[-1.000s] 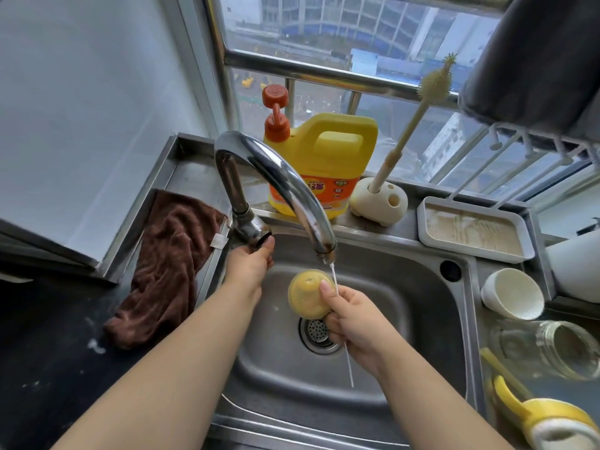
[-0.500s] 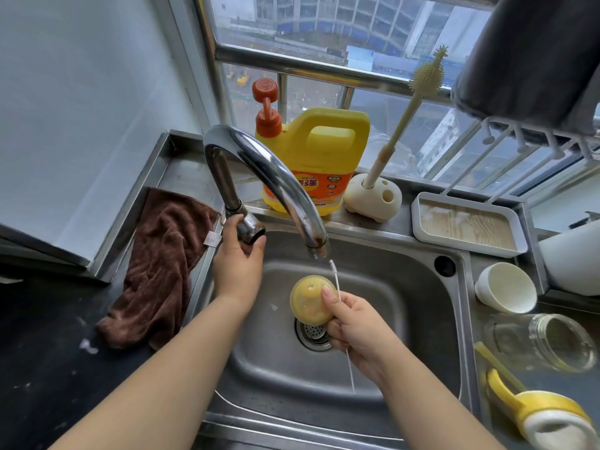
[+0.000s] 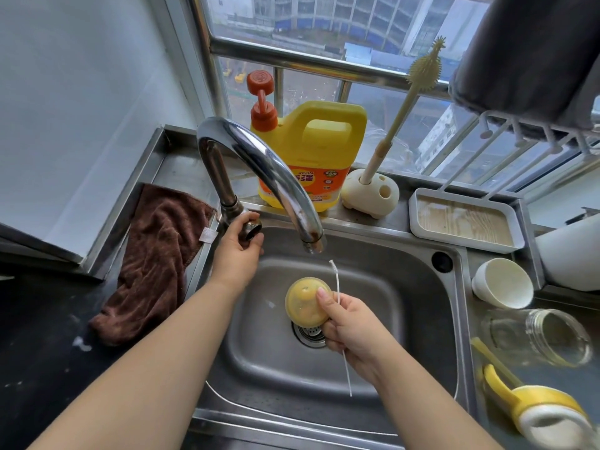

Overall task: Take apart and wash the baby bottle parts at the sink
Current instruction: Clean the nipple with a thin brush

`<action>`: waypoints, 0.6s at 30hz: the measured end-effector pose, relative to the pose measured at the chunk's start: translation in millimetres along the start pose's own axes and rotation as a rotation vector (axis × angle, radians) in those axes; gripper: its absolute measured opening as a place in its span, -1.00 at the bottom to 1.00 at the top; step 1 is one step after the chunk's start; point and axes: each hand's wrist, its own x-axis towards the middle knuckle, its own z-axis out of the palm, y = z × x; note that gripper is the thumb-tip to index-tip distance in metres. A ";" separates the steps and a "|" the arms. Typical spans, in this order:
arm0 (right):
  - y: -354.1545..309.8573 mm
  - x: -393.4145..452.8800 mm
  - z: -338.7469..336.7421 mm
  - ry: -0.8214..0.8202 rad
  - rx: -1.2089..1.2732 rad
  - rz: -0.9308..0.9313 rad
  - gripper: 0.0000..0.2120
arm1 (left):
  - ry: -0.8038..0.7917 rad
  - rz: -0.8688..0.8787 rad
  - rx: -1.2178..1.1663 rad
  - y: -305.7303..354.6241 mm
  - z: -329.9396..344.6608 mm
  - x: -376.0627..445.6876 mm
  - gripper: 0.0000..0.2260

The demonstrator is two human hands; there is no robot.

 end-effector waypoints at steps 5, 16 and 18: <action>-4.4 2.8 2.8 -0.007 0.014 -0.011 -0.80 | 0.028 -0.012 -0.063 -1.2 2.6 2.8 -0.59; -7.8 6.4 9.1 -0.019 0.022 -0.016 -0.79 | 0.066 -0.016 -0.182 -1.0 7.2 2.7 -0.61; -8.3 6.5 10.0 -0.020 0.022 -0.017 -0.79 | 0.070 -0.020 -0.203 -1.0 7.5 2.6 -0.62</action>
